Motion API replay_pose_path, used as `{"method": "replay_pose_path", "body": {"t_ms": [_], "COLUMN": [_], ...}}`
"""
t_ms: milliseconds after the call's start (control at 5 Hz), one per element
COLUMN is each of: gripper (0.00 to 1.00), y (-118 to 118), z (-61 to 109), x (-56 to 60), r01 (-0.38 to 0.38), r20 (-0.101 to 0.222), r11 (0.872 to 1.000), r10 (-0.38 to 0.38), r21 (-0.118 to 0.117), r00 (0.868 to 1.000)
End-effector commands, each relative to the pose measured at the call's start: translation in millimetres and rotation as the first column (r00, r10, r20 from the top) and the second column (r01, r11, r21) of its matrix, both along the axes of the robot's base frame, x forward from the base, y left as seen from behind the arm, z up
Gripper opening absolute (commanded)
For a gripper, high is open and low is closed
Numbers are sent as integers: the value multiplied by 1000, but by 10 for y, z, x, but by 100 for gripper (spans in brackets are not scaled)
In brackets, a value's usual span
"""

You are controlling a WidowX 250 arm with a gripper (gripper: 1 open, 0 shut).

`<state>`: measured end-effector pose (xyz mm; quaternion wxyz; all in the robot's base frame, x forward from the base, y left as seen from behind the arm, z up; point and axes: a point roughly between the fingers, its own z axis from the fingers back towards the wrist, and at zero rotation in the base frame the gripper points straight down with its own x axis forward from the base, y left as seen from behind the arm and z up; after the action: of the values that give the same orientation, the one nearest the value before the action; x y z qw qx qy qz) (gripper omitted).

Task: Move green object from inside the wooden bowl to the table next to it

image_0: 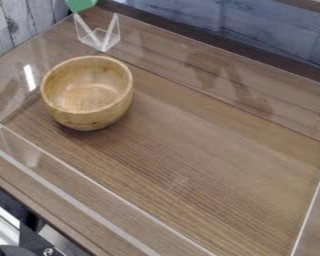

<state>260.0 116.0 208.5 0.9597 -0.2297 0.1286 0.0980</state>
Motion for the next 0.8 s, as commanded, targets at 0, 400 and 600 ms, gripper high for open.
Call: {"method": "replay_pose_path", "body": {"t_ms": [0, 400, 600], "gripper": [0, 0, 0], "y": [-9, -66, -241], "z": [233, 95, 56], "x": [-183, -334, -366], "r01": [12, 83, 170], "r20": [85, 55, 37], "r11": [998, 995, 984], "r10": [-17, -86, -172], "r21": [59, 56, 46], "r00": [996, 995, 984]}}
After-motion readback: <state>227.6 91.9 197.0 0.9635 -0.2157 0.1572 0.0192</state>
